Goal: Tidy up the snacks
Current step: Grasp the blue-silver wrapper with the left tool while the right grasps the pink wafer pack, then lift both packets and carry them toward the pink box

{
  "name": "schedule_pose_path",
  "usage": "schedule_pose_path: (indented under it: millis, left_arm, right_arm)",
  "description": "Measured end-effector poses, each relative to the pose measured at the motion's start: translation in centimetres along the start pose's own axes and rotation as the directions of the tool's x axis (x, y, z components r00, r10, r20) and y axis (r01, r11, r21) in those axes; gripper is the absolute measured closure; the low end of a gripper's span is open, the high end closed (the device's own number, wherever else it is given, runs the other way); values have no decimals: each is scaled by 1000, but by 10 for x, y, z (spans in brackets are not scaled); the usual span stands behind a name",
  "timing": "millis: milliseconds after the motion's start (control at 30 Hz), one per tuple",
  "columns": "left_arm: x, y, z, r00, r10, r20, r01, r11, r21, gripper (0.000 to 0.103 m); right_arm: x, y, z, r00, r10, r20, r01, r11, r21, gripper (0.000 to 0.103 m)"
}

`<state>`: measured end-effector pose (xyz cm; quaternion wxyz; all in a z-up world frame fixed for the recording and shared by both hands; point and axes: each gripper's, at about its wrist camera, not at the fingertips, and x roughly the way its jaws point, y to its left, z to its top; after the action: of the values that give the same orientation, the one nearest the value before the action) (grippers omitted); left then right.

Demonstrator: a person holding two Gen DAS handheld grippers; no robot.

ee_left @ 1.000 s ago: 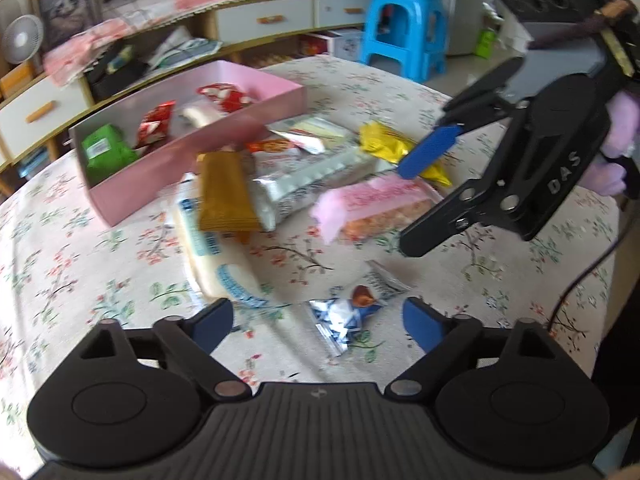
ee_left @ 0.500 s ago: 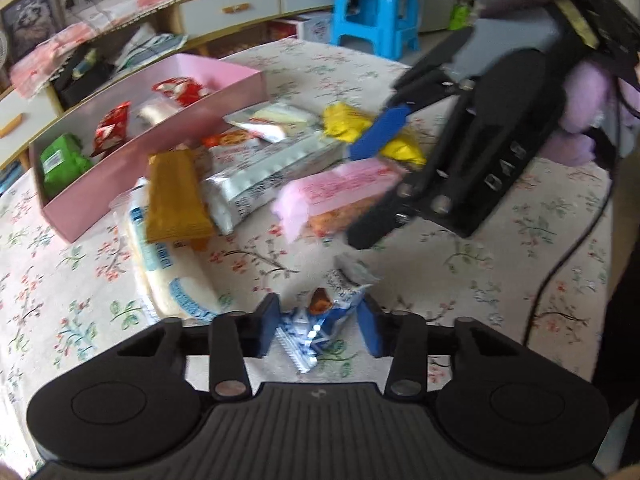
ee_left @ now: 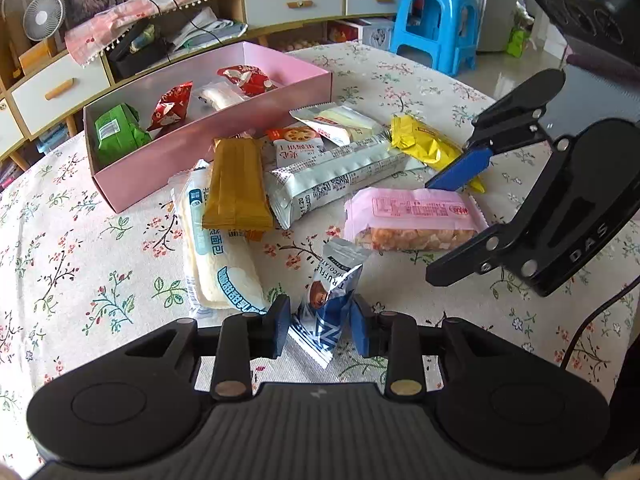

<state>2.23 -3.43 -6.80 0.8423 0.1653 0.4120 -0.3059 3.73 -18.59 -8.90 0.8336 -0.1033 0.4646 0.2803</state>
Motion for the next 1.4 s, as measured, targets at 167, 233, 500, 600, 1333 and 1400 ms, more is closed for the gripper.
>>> schedule_pose_path:
  millis: [167, 233, 500, 600, 1333, 1400]
  left_arm:
    - [3, 2, 2, 1000, 3, 13, -3, 1000, -27, 72]
    - [4, 2, 2, 1000, 6, 17, -6, 999, -36, 73]
    - [3, 9, 6, 1000, 28, 9, -27, 995, -100, 90]
    - [1, 12, 6, 1000, 24, 9, -23, 992, -128, 91]
    - [-24, 30, 30, 997, -28, 77, 47, 967, -249, 94]
    - [-25, 34, 35, 996, -19, 93, 43, 962, -269, 94]
  right_arm:
    - [4, -1, 0, 1000, -27, 2, 27, 1000, 8, 41]
    - [4, -1, 0, 999, -35, 5, 35, 999, 9, 46]
    - [6, -4, 3, 998, -67, -7, 67, 996, 56, 70]
    - [4, -3, 5, 998, -62, -10, 62, 996, 71, 71]
    - [-35, -28, 31, 995, -4, 95, -34, 920, 389, 71]
    - [-38, -35, 37, 993, -9, 116, -43, 899, 436, 71]
